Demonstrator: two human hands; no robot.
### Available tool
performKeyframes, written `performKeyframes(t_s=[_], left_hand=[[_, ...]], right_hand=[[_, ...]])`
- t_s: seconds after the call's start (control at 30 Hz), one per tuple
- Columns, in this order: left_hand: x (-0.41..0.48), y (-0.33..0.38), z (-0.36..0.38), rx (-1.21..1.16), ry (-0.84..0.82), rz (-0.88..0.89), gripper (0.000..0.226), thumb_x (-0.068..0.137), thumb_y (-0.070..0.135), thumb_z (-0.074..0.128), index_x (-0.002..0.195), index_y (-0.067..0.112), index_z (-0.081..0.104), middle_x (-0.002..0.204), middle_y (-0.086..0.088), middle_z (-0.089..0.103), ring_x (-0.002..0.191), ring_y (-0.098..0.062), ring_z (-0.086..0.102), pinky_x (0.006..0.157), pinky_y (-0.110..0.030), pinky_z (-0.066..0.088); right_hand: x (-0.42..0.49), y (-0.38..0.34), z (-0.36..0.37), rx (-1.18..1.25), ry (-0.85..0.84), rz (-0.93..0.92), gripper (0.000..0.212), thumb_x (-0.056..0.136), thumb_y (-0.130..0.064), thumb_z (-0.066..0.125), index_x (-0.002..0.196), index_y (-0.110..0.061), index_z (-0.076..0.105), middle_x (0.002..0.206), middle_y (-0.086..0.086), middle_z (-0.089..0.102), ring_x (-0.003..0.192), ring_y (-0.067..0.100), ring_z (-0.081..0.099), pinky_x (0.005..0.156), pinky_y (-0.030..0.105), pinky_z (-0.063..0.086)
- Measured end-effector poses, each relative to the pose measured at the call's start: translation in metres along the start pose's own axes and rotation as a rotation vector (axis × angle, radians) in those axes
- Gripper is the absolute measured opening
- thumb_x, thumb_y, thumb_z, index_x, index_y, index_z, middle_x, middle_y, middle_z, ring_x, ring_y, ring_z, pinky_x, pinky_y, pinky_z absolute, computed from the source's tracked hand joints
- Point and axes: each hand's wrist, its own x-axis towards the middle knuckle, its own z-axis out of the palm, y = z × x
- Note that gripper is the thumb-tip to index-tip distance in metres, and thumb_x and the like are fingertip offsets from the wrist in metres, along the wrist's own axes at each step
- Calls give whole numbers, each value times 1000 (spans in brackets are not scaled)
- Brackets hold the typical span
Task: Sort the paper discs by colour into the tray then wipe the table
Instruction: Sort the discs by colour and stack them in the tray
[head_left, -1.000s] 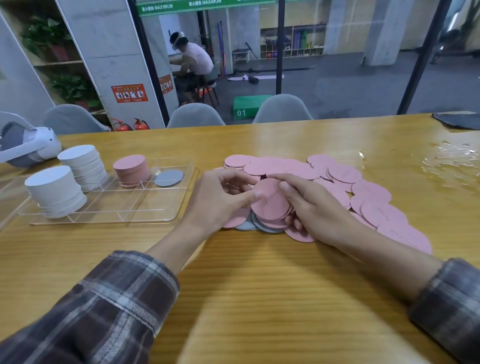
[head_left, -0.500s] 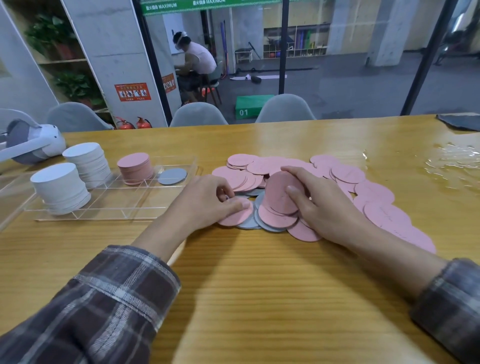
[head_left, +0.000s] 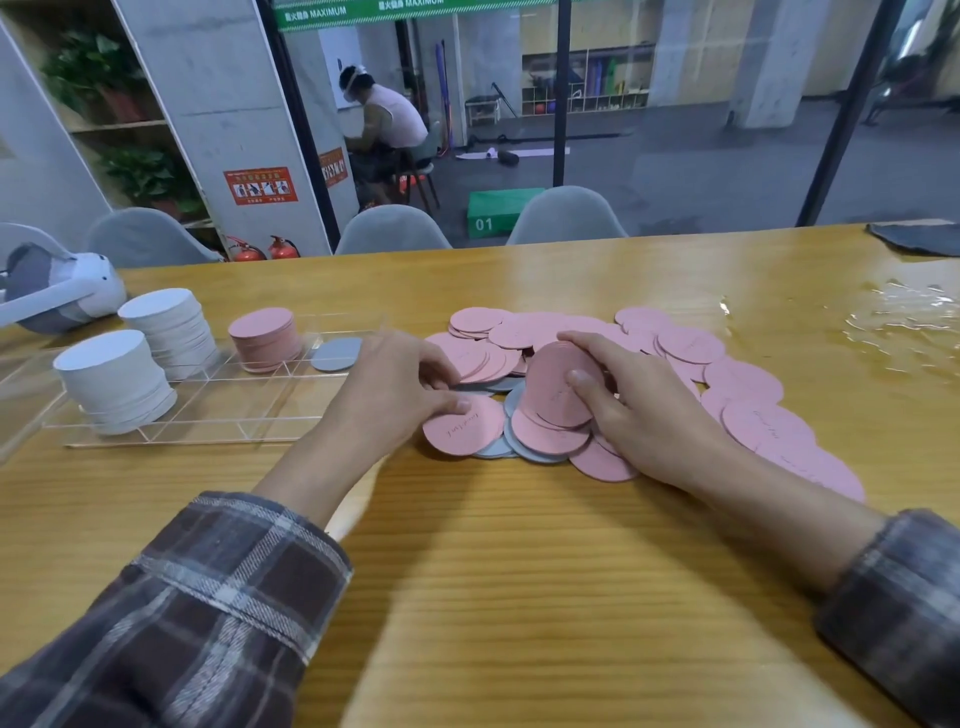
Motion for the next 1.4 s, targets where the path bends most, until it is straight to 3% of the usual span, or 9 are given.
performKeyframes(t_s=[0.33, 0.57, 0.7, 0.83, 0.93, 1.07, 1.13, 1.23, 1.4], left_hand=[[0, 10, -4, -642, -87, 42, 16, 83, 5, 83, 99, 3, 79, 92, -17, 78, 79, -12, 71, 69, -19, 55], [-6, 20, 31, -645, 32, 98, 14, 83, 8, 86, 96, 7, 80, 84, -10, 75, 77, -10, 65, 76, -26, 54], [-7, 21, 37, -624, 92, 89, 16, 80, 17, 90, 93, 16, 80, 79, 0, 73, 74, -9, 63, 74, -26, 53], [-8, 23, 38, -587, 103, 89, 17, 78, 24, 92, 91, 22, 80, 77, 4, 71, 73, -7, 63, 73, -25, 51], [-8, 25, 34, -520, 121, 103, 13, 81, 25, 89, 89, 23, 80, 77, 6, 72, 72, -8, 63, 71, -21, 51], [-2, 10, 20, -192, 162, 103, 13, 88, 31, 82, 80, 22, 78, 71, 8, 71, 67, -5, 60, 83, -34, 52], [-1, -1, 15, -21, 108, 67, 21, 86, 40, 82, 77, 22, 76, 66, 13, 67, 69, 0, 61, 98, -41, 50], [-3, -4, 12, 68, -18, 12, 34, 77, 56, 84, 80, 23, 77, 71, 10, 70, 71, 1, 62, 71, -13, 49], [-5, 3, 7, 6, -81, 0, 23, 75, 42, 90, 81, 23, 79, 73, 4, 70, 62, -4, 56, 65, -15, 42]], right_hand=[[0, -4, 2, 118, -12, 10, 37, 107, -19, 49, 142, -25, 58, 68, -29, 62, 65, -7, 60, 62, 9, 39], [-4, -13, 9, 536, -135, 165, 33, 112, -21, 37, 130, -27, 64, 54, -10, 52, 38, 9, 42, 39, 23, 37], [-3, -16, 8, 579, -157, 157, 29, 111, -26, 43, 131, -29, 64, 62, 8, 51, 40, 17, 41, 42, 23, 34], [-5, -15, 9, 372, -185, 27, 33, 105, -20, 56, 136, -30, 60, 66, -16, 64, 43, 17, 50, 39, 23, 36], [-5, -15, 7, 358, -171, 45, 36, 105, -15, 54, 137, -28, 59, 72, -16, 65, 42, 12, 52, 39, 23, 38], [-4, -9, 0, 61, -6, 13, 40, 105, -22, 54, 145, -25, 54, 117, -10, 69, 100, 6, 64, 84, 22, 46], [-2, -7, -3, 13, 16, 25, 43, 105, -21, 52, 148, -24, 50, 115, -7, 66, 102, 10, 56, 80, 20, 35], [-2, -6, -2, -27, -9, 35, 45, 107, -21, 48, 152, -23, 45, 109, 0, 66, 96, 16, 55, 74, 23, 32], [-1, -5, -3, -41, -1, 18, 43, 107, -22, 50, 150, -24, 48, 95, 0, 67, 88, 18, 55, 68, 18, 34]])
